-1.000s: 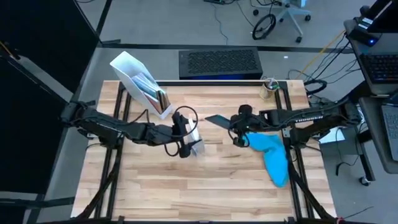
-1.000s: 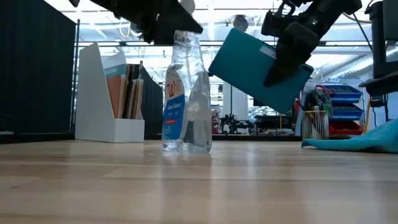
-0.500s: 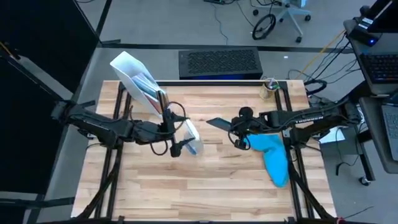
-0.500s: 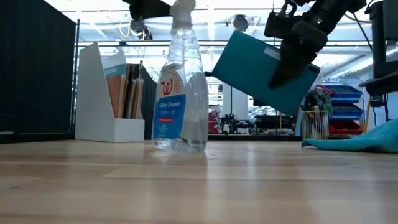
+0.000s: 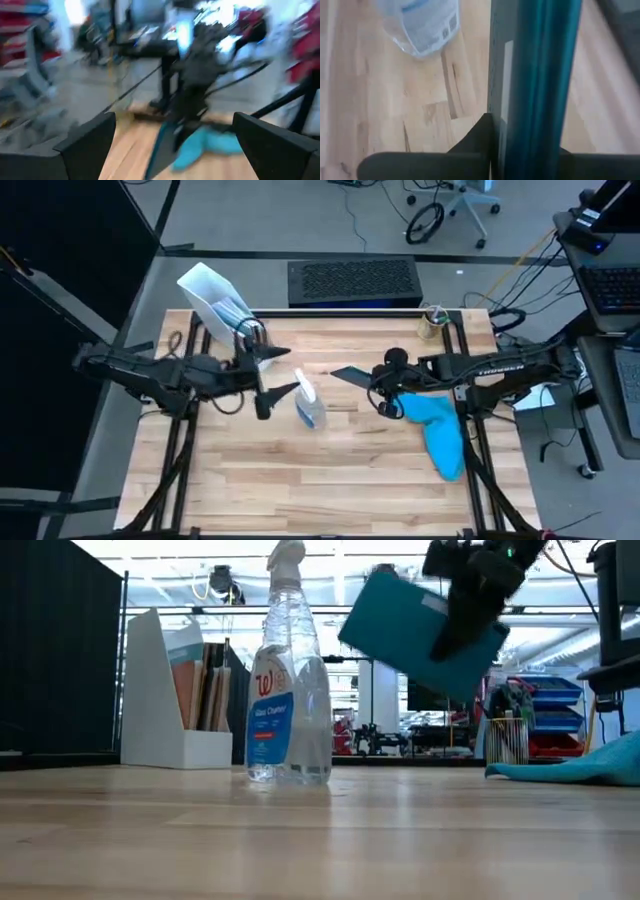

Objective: Apply microfiber cloth
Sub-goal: Wipe the back of the tablet with the blue microfiber cloth

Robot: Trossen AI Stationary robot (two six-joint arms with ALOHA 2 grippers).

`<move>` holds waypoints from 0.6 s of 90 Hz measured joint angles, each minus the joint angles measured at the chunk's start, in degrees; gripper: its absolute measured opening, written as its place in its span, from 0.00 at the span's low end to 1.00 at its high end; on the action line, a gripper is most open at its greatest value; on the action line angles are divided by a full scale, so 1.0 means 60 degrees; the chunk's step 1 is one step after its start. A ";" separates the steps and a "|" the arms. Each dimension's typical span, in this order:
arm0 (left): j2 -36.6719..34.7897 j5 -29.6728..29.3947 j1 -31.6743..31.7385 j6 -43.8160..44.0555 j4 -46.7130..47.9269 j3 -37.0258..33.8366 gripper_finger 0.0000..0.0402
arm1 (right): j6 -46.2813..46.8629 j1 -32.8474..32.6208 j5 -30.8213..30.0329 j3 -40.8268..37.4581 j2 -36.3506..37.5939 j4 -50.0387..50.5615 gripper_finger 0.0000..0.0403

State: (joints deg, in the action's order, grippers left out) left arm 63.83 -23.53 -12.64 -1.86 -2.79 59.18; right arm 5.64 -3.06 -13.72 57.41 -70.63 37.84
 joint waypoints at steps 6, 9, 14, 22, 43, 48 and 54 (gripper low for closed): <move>0.0622 0.0166 0.0021 -0.0263 0.0024 0.0477 0.96 | -0.0249 -0.0138 0.0045 0.0734 0.0000 0.0489 0.03; 0.0967 0.0272 0.0042 -0.0416 0.0160 0.0702 0.96 | -0.0319 -0.0203 0.0069 0.1090 0.0003 0.0785 0.03; 0.1545 0.0428 0.0052 -0.0649 0.0541 0.1048 0.96 | -0.0375 -0.0303 0.0118 0.1626 0.0013 0.1237 0.03; 0.2341 0.0438 0.0154 -0.0817 0.0808 0.1640 0.96 | -0.0380 -0.0390 0.0361 0.2269 0.0015 0.1901 0.03; 0.4054 0.0946 0.0457 -0.0618 0.0728 0.2943 0.96 | -0.0232 -0.0944 0.0850 0.2379 -0.0069 0.2015 0.03; 0.4403 0.1326 0.0495 -0.0408 0.0698 0.3186 0.96 | -0.0154 -0.1098 0.0829 0.2339 -0.0117 0.1955 0.03; 0.4777 0.1536 0.0523 -0.0264 0.0694 0.3410 0.96 | -0.0137 -0.1317 0.0763 0.2339 -0.0171 0.1801 0.03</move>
State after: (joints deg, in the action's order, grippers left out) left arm 92.50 -14.31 -9.50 -3.44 1.37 79.64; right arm 4.81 -10.96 -9.15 71.44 -71.65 48.65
